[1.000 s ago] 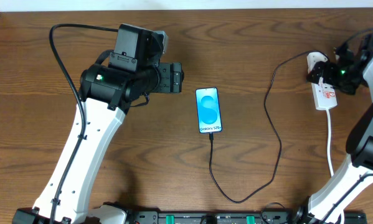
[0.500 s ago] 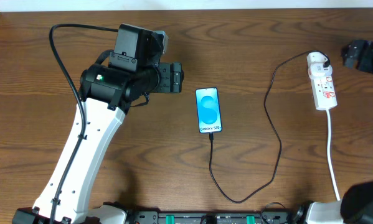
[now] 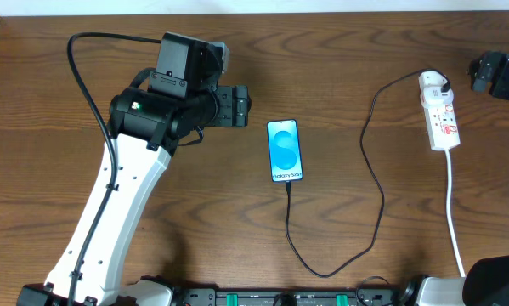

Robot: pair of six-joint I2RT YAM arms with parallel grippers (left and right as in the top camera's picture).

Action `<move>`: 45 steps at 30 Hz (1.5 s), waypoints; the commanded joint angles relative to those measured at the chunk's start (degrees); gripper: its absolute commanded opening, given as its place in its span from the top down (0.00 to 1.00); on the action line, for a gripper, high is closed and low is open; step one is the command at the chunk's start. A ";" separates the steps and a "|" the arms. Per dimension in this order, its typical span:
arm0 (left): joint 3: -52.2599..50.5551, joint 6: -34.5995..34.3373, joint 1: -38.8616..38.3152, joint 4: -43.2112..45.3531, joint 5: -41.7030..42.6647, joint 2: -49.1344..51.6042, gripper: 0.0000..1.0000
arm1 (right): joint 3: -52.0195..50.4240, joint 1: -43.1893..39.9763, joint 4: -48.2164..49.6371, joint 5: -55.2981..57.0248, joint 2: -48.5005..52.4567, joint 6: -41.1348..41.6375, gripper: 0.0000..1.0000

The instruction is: Plug charger to phone and switch on socket

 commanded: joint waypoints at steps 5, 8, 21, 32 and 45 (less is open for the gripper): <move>0.09 0.96 0.02 -0.13 -0.76 -0.50 0.13 | 0.07 -0.11 -0.09 -0.15 -0.26 0.68 0.01; 0.09 0.96 0.02 -0.13 -0.76 -0.50 0.13 | 0.07 -0.11 -0.09 -0.15 -0.26 0.68 0.01; -0.48 1.77 -1.16 -1.27 -4.15 -1.53 0.13 | 0.07 -0.11 -0.09 -0.15 -0.26 0.68 0.01; -15.63 1.84 -4.55 1.46 -12.39 -8.11 0.13 | 0.07 -0.11 -0.09 -0.15 -0.26 0.68 0.01; -51.36 4.92 -4.15 30.67 -13.60 -38.25 0.13 | 0.07 -0.11 -0.11 -0.15 -0.26 0.68 0.01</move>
